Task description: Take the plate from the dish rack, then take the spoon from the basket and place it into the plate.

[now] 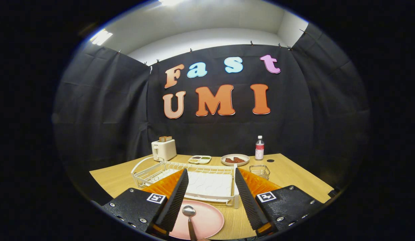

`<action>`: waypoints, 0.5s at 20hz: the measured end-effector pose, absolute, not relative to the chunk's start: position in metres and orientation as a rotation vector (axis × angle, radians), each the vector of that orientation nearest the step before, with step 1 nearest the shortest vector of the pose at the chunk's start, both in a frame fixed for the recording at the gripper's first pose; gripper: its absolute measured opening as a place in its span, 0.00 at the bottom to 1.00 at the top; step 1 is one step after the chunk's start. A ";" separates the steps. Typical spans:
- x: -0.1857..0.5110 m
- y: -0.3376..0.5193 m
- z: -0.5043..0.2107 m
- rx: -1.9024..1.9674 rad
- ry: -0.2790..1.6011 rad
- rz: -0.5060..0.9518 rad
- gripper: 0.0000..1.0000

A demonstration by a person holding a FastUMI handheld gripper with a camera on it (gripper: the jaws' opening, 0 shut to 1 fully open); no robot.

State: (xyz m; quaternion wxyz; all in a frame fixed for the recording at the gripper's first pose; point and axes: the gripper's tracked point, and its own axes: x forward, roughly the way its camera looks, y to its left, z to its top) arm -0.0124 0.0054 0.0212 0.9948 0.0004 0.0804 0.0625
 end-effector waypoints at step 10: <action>0.004 0.007 0.064 -0.028 0.128 0.070 0.85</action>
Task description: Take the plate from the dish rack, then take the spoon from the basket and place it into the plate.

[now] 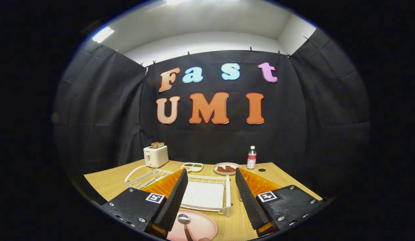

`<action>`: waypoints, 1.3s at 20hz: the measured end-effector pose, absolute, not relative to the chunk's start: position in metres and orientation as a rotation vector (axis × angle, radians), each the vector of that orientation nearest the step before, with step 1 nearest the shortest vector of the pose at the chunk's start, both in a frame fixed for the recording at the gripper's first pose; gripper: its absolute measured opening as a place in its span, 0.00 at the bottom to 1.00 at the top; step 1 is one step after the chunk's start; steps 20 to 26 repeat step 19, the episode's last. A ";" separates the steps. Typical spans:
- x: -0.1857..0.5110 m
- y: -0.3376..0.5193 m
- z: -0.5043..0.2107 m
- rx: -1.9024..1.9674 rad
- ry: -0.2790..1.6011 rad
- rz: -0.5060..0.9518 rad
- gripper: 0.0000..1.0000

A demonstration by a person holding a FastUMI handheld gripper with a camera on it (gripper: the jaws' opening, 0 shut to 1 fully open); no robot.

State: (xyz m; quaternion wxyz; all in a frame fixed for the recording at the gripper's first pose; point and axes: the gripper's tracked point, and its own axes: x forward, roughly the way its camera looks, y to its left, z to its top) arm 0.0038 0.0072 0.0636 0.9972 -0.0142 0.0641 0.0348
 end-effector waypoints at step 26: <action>-0.017 -0.005 0.075 0.018 0.032 0.051 0.88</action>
